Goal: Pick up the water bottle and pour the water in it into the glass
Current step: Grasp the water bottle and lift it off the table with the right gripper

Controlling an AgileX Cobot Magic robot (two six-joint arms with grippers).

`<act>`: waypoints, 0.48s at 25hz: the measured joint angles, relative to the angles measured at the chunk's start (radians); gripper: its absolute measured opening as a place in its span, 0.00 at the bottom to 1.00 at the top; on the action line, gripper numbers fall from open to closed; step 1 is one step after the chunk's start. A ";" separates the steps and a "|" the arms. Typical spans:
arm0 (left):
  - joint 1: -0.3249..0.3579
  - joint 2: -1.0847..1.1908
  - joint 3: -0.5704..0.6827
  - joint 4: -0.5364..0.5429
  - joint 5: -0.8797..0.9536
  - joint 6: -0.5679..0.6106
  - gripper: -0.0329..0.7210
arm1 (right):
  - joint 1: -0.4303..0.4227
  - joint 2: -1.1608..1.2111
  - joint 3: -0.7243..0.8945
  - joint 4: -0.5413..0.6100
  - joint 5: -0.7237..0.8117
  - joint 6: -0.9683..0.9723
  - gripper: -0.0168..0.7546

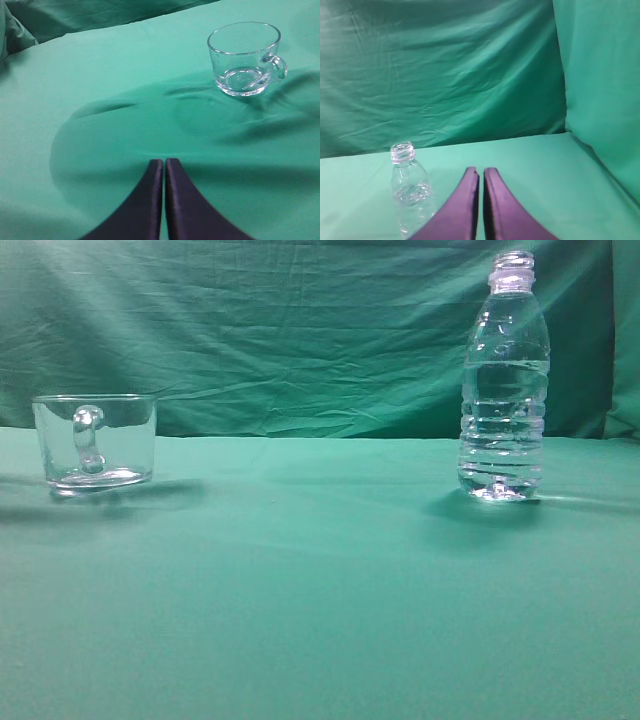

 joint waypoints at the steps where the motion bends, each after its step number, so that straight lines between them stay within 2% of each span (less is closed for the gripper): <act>1: 0.000 0.000 0.000 0.000 0.000 0.000 0.04 | 0.000 0.033 -0.027 0.004 0.004 0.000 0.02; 6: 0.000 0.000 0.000 0.000 0.000 0.000 0.04 | 0.000 0.195 -0.102 0.003 0.007 0.000 0.02; 12: 0.000 0.000 0.000 0.000 0.000 0.000 0.04 | 0.011 0.377 -0.106 0.007 0.013 0.028 0.02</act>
